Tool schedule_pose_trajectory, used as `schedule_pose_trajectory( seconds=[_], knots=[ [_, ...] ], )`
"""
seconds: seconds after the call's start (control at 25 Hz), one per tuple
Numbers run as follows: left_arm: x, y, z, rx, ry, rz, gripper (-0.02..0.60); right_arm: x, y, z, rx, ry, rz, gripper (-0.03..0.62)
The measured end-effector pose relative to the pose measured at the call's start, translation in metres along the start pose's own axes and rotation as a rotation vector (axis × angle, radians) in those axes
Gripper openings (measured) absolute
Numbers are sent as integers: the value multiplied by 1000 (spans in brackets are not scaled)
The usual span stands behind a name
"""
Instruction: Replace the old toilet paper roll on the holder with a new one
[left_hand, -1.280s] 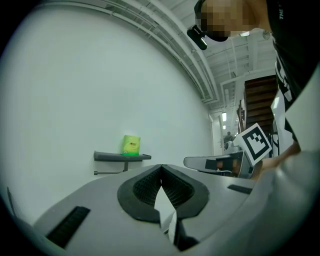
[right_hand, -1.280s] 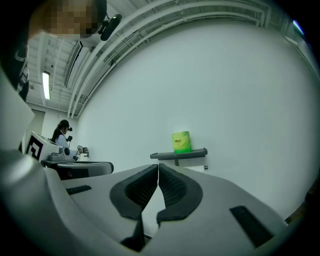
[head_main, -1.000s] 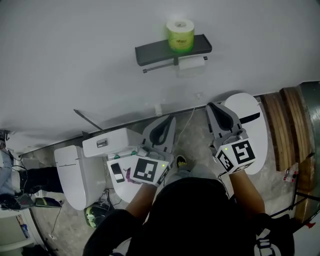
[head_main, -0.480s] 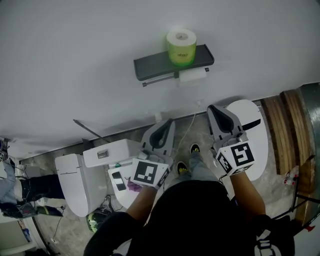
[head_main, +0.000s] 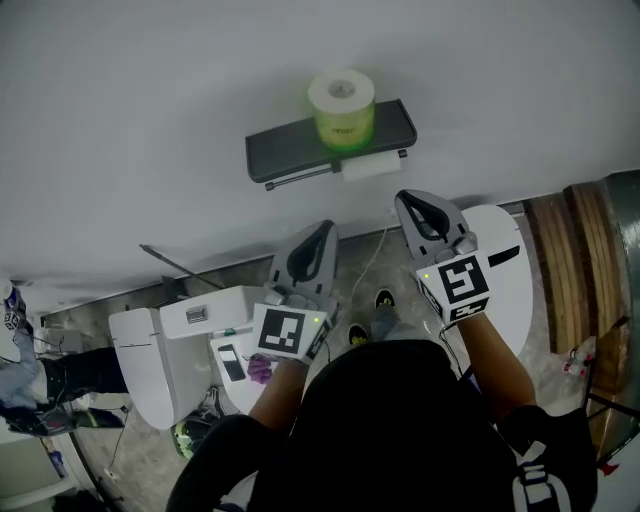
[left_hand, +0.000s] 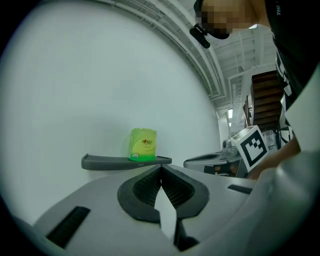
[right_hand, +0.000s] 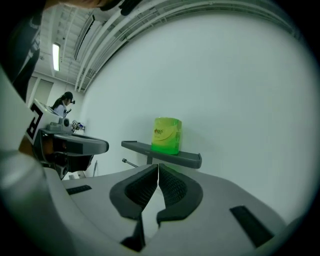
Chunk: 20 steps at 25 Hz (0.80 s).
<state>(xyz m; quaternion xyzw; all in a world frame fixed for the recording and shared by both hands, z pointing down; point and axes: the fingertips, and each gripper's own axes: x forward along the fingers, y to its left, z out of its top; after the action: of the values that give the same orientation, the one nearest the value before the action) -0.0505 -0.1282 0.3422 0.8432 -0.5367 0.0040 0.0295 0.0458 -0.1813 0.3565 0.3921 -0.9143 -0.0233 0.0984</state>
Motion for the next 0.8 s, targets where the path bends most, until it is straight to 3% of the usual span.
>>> schedule_pose_trajectory(
  seconds=[0.4,0.8],
  knots=[
    [41,1,-4,23,3,33,23,26,-8,-13,-324,57,251,20],
    [56,4,-16,33,14,73,23,32,-3,-23,-523,66,328,21]
  ],
)
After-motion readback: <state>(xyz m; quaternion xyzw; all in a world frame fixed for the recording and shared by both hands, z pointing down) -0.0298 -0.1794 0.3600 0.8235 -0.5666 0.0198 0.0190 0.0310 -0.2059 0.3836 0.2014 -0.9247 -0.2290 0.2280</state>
